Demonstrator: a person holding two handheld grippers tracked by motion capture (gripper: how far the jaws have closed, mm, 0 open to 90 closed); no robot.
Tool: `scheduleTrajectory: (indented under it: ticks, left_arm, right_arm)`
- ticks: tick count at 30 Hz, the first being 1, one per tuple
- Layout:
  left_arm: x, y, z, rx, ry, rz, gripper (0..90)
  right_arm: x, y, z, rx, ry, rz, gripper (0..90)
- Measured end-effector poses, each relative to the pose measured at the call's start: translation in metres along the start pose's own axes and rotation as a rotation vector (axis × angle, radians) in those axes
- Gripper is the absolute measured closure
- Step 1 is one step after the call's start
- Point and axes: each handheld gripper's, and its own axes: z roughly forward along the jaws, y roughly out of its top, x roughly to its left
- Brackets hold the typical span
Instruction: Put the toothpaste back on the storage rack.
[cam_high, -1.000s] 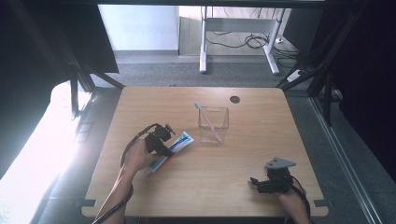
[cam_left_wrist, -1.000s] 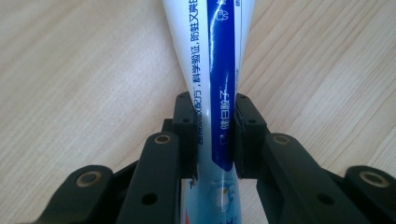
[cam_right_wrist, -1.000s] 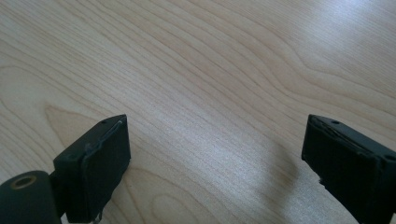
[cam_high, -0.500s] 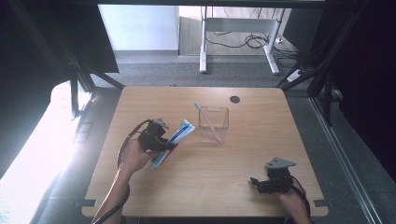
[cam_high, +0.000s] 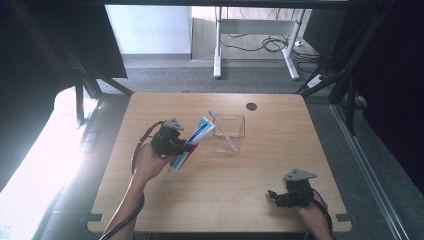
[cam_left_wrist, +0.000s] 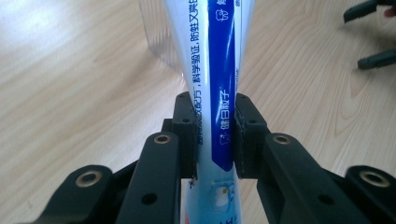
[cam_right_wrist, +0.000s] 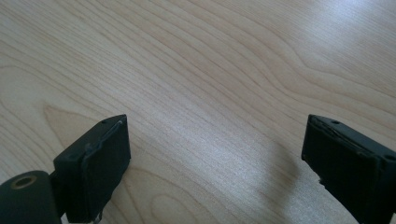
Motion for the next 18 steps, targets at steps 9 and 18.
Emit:
scheduleTrajectory:
  ticks: [9,18]
  left_arm:
    - [-0.004,0.017,0.002,-0.066,-0.002,0.023,74.7]
    - [-0.007,0.034,0.006,-0.123,-0.007,0.028,74.6]
  right_arm:
    - [0.000,0.000,0.000,-0.001,0.001,-0.002,7.9]
    - [0.000,0.000,0.000,-0.004,0.012,0.003,7.7]
